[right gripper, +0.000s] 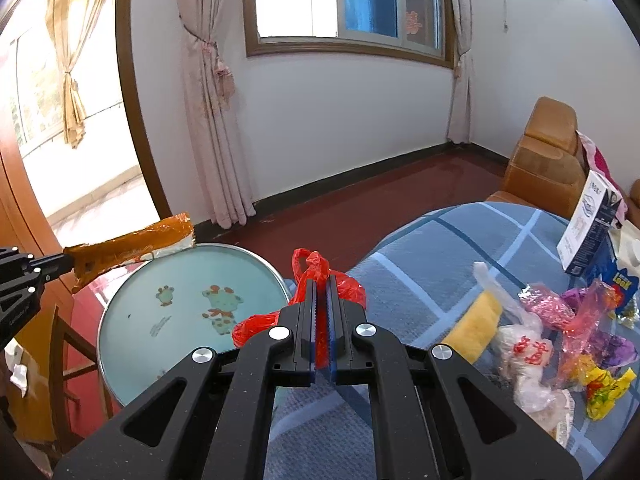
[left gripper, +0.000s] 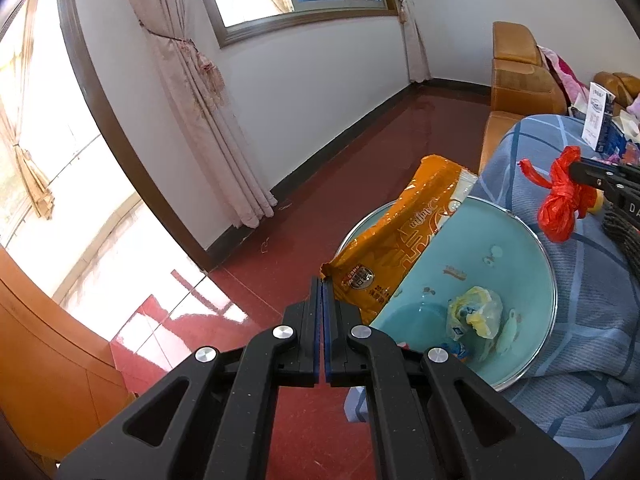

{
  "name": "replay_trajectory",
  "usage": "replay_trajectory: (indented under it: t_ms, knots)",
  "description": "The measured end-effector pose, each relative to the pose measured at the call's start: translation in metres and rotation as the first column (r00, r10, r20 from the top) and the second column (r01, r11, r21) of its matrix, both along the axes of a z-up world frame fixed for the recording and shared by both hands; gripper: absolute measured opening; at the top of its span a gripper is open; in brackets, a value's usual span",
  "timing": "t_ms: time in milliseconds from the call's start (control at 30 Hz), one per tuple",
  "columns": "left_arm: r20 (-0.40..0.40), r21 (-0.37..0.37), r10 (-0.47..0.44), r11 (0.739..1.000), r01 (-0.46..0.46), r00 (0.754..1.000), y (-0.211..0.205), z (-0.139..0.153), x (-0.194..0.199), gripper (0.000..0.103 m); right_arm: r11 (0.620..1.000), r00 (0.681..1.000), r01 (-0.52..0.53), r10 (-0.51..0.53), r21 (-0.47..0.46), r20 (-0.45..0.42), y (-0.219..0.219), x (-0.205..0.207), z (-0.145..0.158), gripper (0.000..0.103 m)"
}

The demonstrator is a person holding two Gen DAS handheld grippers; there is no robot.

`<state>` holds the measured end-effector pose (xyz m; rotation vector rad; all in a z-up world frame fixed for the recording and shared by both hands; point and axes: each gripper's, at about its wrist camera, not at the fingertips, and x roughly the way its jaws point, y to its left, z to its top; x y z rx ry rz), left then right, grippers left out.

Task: Collect trash
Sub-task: 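Carry the orange bag and red bag over the bucket, then open both grippers to drop the bags into the bucket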

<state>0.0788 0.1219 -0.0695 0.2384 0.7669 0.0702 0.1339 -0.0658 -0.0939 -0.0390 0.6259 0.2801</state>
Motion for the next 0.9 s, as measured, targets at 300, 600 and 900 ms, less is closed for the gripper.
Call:
replay_trajectory:
  t_ms: [300, 600, 900]
  knots:
    - [-0.006, -0.012, -0.005, 1.000, 0.005, 1.000, 0.001, -0.001, 0.001, 0.000, 1.000, 1.000, -0.013, 0.013, -0.009, -0.002, 0.005, 0.000, 0.000, 0.005]
    - [-0.018, -0.040, -0.048, 0.998, 0.047, 0.999, -0.010, -0.006, -0.001, 0.018, 0.997, 0.996, -0.082, 0.082, -0.002, -0.029, 0.017, 0.000, -0.007, 0.041]
    - [0.001, -0.035, -0.053, 0.998, 0.053, 0.999, -0.016, -0.005, -0.005, 0.049, 0.997, 0.997, -0.071, 0.071, 0.001, -0.037, 0.012, -0.001, -0.006, 0.050]
